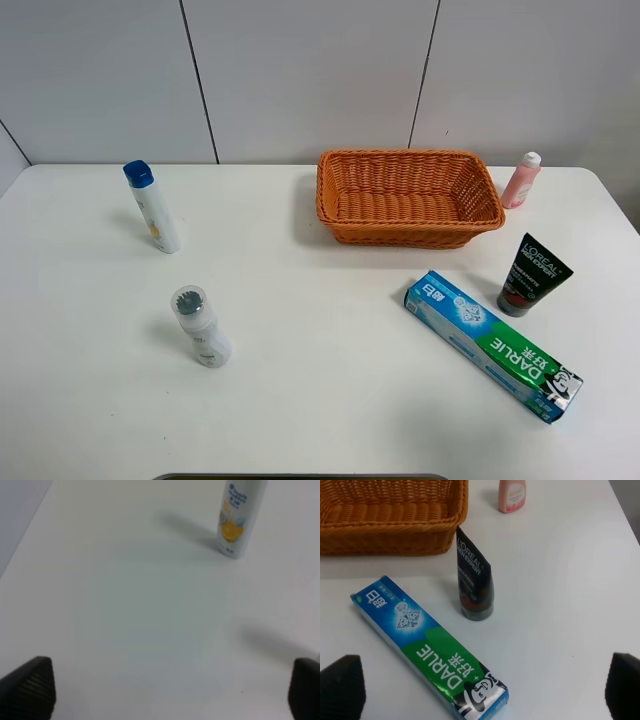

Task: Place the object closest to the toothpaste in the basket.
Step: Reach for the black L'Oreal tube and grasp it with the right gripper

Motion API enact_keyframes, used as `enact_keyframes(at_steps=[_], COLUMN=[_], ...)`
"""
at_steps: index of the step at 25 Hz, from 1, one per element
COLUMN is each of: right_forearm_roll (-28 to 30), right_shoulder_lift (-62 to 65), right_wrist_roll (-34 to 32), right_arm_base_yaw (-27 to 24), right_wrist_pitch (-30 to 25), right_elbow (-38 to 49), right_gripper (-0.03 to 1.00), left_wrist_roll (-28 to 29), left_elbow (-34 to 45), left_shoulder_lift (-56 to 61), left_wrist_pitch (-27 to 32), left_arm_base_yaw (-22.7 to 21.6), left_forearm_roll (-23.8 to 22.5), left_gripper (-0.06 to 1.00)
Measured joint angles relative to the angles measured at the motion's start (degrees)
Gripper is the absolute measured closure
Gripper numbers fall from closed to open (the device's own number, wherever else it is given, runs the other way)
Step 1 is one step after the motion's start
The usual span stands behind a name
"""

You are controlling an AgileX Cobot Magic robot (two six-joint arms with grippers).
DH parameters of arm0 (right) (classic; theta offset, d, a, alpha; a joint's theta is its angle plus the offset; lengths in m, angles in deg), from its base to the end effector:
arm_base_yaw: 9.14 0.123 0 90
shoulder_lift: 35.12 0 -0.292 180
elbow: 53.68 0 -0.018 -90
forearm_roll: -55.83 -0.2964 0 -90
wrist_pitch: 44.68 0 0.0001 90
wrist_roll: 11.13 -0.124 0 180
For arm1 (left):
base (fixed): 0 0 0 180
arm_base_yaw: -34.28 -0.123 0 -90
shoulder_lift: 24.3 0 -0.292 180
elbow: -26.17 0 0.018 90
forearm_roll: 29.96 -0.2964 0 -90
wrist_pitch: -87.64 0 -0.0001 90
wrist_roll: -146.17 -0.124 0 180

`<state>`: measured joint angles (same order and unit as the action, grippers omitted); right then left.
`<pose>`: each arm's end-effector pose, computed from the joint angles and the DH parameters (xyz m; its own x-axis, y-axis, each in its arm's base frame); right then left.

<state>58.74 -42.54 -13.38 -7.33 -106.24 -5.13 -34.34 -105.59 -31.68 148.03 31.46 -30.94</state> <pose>0.0560 -0.0038 0.2842 -0.4613 0.0005 -0.8872 0.0150 0.9999 -0.0072 0.0561 0.0046 0.2883 -0.4390 -0.0043 -0.8985 -0.0549 0.9982 0.0221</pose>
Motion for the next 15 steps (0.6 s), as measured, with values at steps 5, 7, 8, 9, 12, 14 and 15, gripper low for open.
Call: enact_keyframes(at_steps=[5, 7, 8, 9, 12, 14, 15], right_forearm_roll=[0.00, 0.00, 0.00, 0.00, 0.00, 0.00, 0.00], right_shoulder_lift=[0.00, 0.00, 0.00, 0.00, 0.00, 0.00, 0.00], right_wrist_roll=[0.00, 0.00, 0.00, 0.00, 0.00, 0.00, 0.00], right_arm_base_yaw=[0.00, 0.00, 0.00, 0.00, 0.00, 0.00, 0.00], right_wrist_pitch=[0.00, 0.00, 0.00, 0.00, 0.00, 0.00, 0.00], right_elbow=[0.00, 0.00, 0.00, 0.00, 0.00, 0.00, 0.00], right_gripper=[-0.02, -0.02, -0.02, -0.02, -0.02, -0.02, -0.02], left_wrist_roll=[0.00, 0.00, 0.00, 0.00, 0.00, 0.00, 0.00], left_elbow=[0.00, 0.00, 0.00, 0.00, 0.00, 0.00, 0.00], left_shoulder_lift=[0.00, 0.00, 0.00, 0.00, 0.00, 0.00, 0.00], left_wrist_pitch=[0.00, 0.00, 0.00, 0.00, 0.00, 0.00, 0.00], left_arm_base_yaw=[0.00, 0.00, 0.00, 0.00, 0.00, 0.00, 0.00], left_forearm_roll=[0.00, 0.00, 0.00, 0.00, 0.00, 0.00, 0.00], left_gripper=[0.00, 0.00, 0.00, 0.00, 0.00, 0.00, 0.00])
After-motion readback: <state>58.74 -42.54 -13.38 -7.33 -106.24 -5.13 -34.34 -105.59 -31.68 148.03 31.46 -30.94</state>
